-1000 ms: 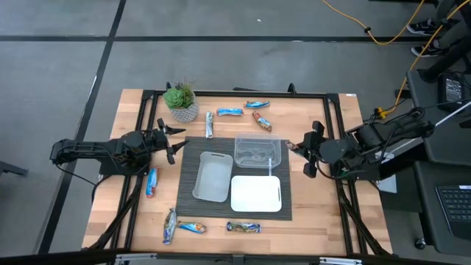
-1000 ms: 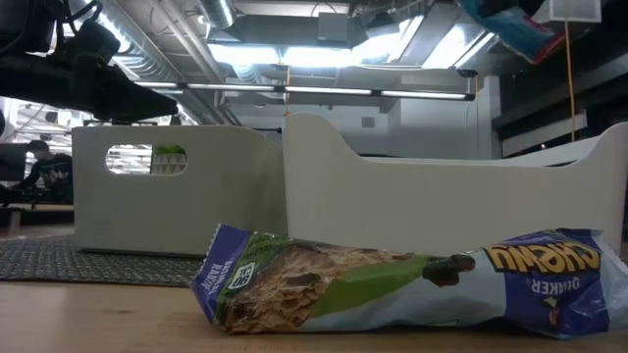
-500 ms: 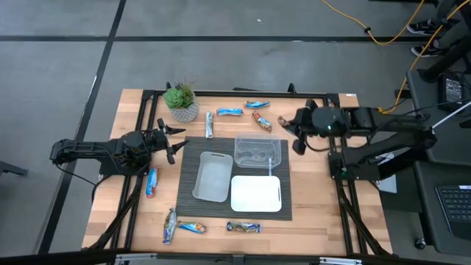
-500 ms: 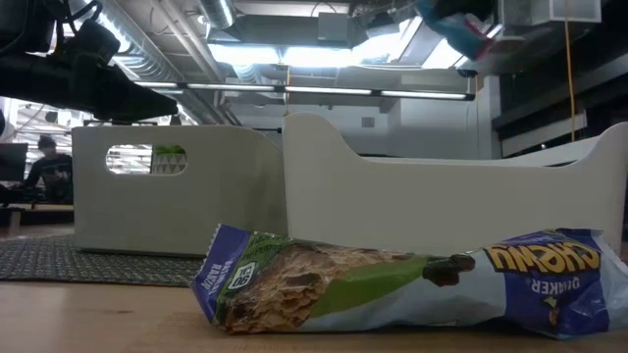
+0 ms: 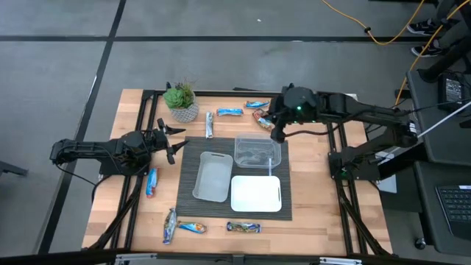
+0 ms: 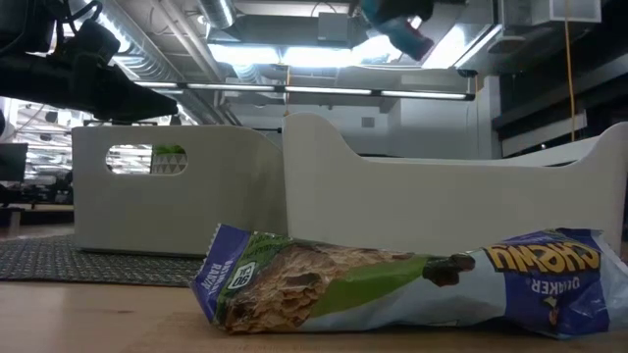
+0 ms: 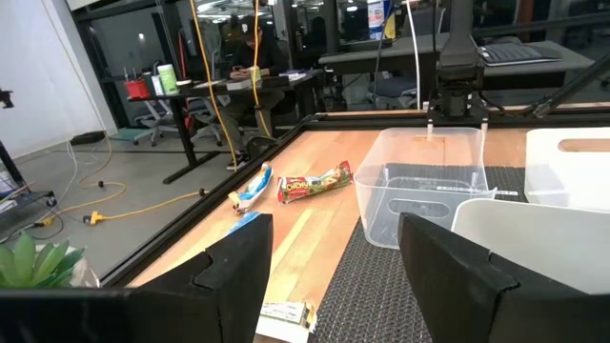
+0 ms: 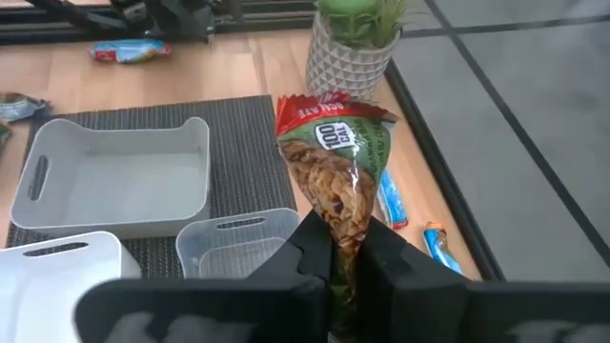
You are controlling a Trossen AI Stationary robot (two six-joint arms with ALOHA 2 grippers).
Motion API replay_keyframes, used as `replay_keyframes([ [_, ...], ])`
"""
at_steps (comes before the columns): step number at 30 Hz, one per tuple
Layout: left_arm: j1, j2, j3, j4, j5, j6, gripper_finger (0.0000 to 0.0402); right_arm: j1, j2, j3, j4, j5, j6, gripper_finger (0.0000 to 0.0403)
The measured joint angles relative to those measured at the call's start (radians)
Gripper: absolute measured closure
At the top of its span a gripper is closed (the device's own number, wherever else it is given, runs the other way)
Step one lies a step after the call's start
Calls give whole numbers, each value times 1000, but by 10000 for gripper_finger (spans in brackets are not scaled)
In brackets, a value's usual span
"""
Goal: Pick and place Granola Bars by type
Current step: Put the red granola bar into the transparent bin
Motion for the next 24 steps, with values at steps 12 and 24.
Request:
replay_keyframes([
  [12,0,0,0,0,0,0,180,-3,159,-56,0,-57,13,377],
  [24,0,0,0,0,0,0,180,-4,247,-287,172,-105,28,377],
])
